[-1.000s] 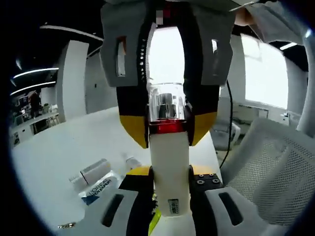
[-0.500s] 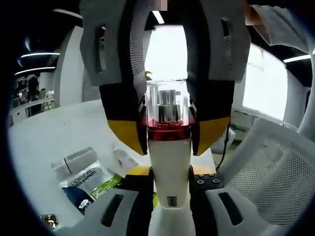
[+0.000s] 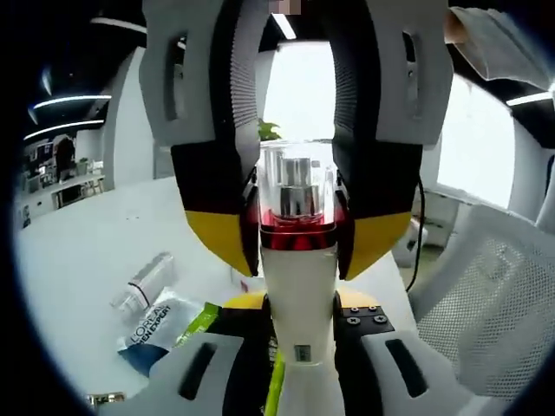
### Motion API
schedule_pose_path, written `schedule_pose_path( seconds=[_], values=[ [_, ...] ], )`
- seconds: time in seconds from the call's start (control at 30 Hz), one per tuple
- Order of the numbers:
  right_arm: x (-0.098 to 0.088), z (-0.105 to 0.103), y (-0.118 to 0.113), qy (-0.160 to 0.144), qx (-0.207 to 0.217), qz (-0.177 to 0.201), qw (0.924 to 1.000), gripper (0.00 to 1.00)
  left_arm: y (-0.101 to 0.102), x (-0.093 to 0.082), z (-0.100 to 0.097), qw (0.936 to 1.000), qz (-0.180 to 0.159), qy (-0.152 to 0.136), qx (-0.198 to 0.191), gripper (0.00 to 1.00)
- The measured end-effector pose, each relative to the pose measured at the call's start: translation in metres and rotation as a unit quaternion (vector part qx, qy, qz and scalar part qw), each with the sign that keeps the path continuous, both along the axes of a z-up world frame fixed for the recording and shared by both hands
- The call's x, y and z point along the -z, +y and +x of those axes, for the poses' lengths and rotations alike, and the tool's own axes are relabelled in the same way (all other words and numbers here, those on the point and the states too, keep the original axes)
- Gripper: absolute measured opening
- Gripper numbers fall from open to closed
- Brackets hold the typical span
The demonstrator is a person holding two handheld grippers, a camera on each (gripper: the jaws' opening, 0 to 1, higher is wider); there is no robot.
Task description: Arrange the skincare products in the storage area until every visible bottle or jar stands upright without overlapping.
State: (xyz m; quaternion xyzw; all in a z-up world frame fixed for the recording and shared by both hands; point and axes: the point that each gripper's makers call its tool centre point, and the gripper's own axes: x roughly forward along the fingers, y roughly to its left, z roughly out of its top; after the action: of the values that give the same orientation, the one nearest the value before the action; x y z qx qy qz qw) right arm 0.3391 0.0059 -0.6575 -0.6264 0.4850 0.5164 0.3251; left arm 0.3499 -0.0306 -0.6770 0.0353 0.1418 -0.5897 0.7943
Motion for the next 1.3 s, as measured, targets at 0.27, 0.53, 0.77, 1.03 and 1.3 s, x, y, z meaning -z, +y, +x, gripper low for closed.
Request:
schedule_pose_path(
  seconds=[0.27, 0.53, 0.77, 1.03, 1.3],
  values=[
    [-0.001, 0.029, 0.008, -0.036, -0.006, 0.02, 0.9991, 0.24, 0.009, 0.0, 0.034, 0.9989, 0.017, -0.03, -0.03, 0.24],
    [0.001, 0.027, 0.014, -0.009, -0.034, 0.051, 0.9981, 0.25, 0.01, 0.001, 0.032, 0.9992, 0.003, -0.027, -0.03, 0.24],
    [-0.006, 0.03, 0.02, -0.021, -0.002, 0.115, 0.9931, 0.29, 0.01, 0.001, 0.032, 0.9991, 0.002, -0.027, -0.033, 0.24],
    [-0.019, 0.033, -0.011, -0.024, 0.005, 0.138, 0.9901, 0.45, 0.01, 0.001, 0.022, 0.9991, 0.004, -0.036, -0.021, 0.24],
    [-0.021, 0.024, -0.013, -0.02, 0.009, 0.197, 0.9802, 0.32, 0.008, 0.001, 0.017, 0.9991, -0.007, -0.034, -0.023, 0.24]
  ],
)
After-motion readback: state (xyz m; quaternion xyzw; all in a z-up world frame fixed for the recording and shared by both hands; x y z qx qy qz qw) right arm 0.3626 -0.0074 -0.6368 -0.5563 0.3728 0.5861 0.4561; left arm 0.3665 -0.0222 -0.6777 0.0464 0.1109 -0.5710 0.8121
